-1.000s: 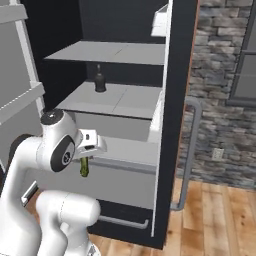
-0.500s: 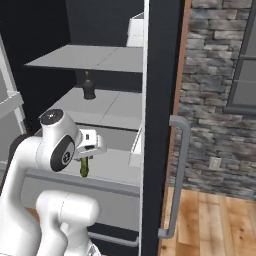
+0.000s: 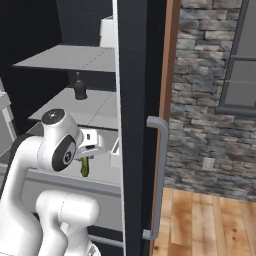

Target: Place the squash and tomato inside the fridge drawer. Close the drawer after placing the vegetables.

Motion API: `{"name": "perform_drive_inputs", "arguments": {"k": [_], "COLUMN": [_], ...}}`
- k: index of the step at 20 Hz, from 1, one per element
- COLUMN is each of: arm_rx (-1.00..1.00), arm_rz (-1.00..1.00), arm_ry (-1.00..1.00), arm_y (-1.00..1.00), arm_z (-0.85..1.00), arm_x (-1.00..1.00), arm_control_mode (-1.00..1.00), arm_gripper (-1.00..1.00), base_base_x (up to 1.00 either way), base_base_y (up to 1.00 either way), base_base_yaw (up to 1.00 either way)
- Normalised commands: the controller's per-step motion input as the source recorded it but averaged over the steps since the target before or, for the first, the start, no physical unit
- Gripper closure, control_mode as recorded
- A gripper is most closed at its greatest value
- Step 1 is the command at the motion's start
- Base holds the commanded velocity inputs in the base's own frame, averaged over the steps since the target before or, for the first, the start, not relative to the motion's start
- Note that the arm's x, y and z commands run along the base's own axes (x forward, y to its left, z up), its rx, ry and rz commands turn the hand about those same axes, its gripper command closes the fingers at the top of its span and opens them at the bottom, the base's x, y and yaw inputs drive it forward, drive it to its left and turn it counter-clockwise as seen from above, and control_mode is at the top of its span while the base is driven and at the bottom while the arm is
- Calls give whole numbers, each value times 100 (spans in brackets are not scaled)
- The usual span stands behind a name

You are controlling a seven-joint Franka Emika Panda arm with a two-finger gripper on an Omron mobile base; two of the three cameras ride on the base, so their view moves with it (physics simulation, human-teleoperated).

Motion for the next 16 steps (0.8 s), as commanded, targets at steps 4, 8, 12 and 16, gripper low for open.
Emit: {"name": "perform_drive_inputs", "arguments": {"k": [4, 8, 12, 16], "arm_rx": [0, 0, -1, 0], "arm_rz": [0, 0, 8, 34], "arm_ry": [0, 2, 10, 12], "arm_y": [0, 0, 5, 28], "arm_z": [0, 0, -6, -44], "arm_x": [0, 14, 42, 62], "arm_control_mode": [100, -100, -100, -100], "arm_gripper": [100, 100, 100, 100], "base_base_x": [2, 1, 0, 0], "base_base_y": [-8, 0, 0, 0], "base_base_yaw": [0, 0, 0, 0]}}
